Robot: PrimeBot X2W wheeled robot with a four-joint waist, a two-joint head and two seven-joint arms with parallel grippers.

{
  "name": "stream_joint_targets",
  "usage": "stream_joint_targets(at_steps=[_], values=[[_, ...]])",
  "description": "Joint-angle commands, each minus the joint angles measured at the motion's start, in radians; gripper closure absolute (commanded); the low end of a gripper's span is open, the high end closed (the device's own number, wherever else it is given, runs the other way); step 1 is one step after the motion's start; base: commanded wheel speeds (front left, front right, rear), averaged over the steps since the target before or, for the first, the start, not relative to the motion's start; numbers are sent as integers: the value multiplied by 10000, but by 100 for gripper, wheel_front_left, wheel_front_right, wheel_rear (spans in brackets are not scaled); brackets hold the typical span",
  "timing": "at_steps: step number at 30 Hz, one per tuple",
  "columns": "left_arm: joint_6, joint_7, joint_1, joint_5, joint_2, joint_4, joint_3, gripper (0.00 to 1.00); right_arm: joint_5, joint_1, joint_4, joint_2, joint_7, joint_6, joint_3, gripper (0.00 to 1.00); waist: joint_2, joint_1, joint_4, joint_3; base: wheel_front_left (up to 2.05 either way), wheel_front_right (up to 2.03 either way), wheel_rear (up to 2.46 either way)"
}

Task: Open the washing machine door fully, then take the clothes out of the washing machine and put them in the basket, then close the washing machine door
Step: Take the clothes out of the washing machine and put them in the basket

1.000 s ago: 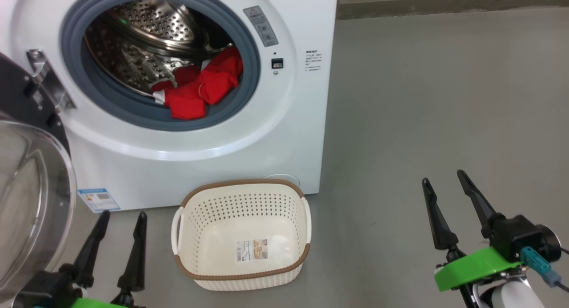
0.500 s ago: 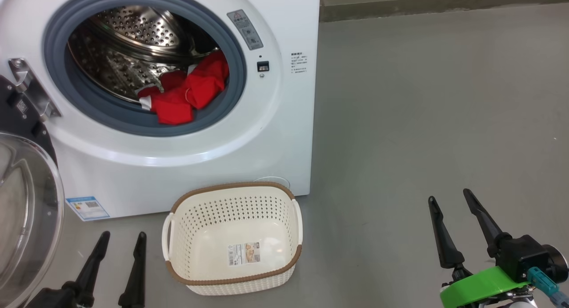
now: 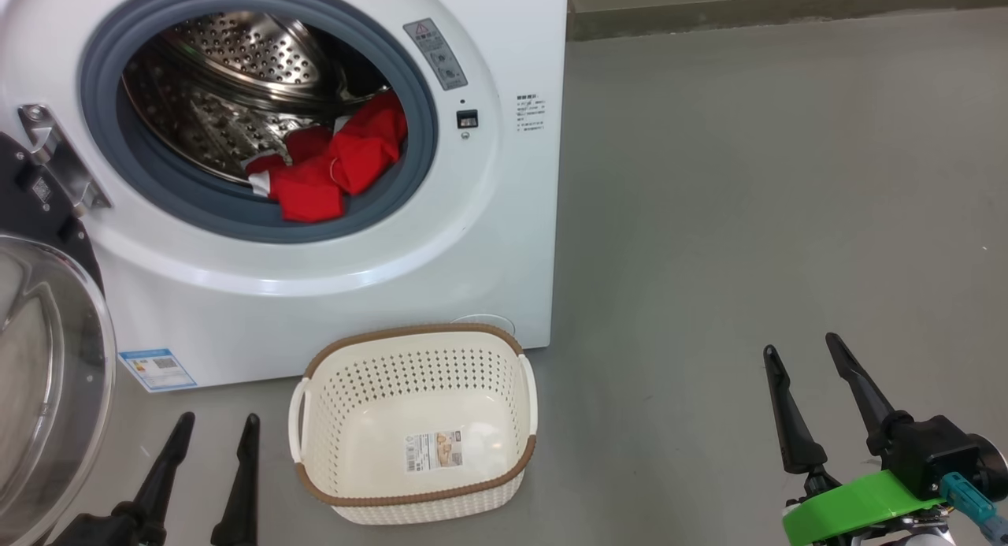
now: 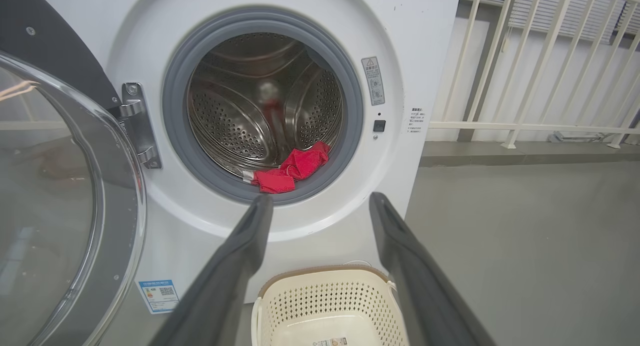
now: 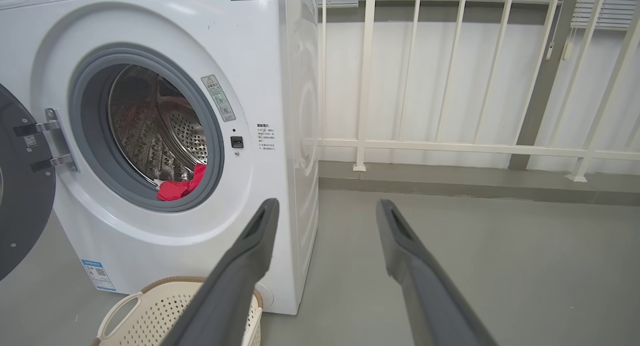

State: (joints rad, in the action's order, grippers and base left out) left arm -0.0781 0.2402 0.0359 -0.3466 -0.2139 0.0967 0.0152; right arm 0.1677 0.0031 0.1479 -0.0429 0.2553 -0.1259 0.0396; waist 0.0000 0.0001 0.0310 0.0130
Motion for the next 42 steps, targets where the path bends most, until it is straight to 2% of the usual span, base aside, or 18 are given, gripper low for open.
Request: stream_joint_targets(at_steps=[1,12,24,42], values=[[97,38,-235,46,-244,-291,-311,0,4,-234,-232,-74,64,-48,-216,0,0,-1,-22,16,0,0,0],[335,-86,-272,102,-250,-377,-212,0,-19,-207,-188,-74,64,-48,-232,0,0,-1,-95,95,78,-78,0],[272,83,-317,4,-244,-619,-224,0,18,-178,-102,-74,64,-48,-285,0,0,-1,-147,131,150,-150,0],[431,118,-351,-69,-157,-465,-143,0,59,-89,-53,-74,65,-48,-348,0,0,-1,-250,144,11,-11,0]])
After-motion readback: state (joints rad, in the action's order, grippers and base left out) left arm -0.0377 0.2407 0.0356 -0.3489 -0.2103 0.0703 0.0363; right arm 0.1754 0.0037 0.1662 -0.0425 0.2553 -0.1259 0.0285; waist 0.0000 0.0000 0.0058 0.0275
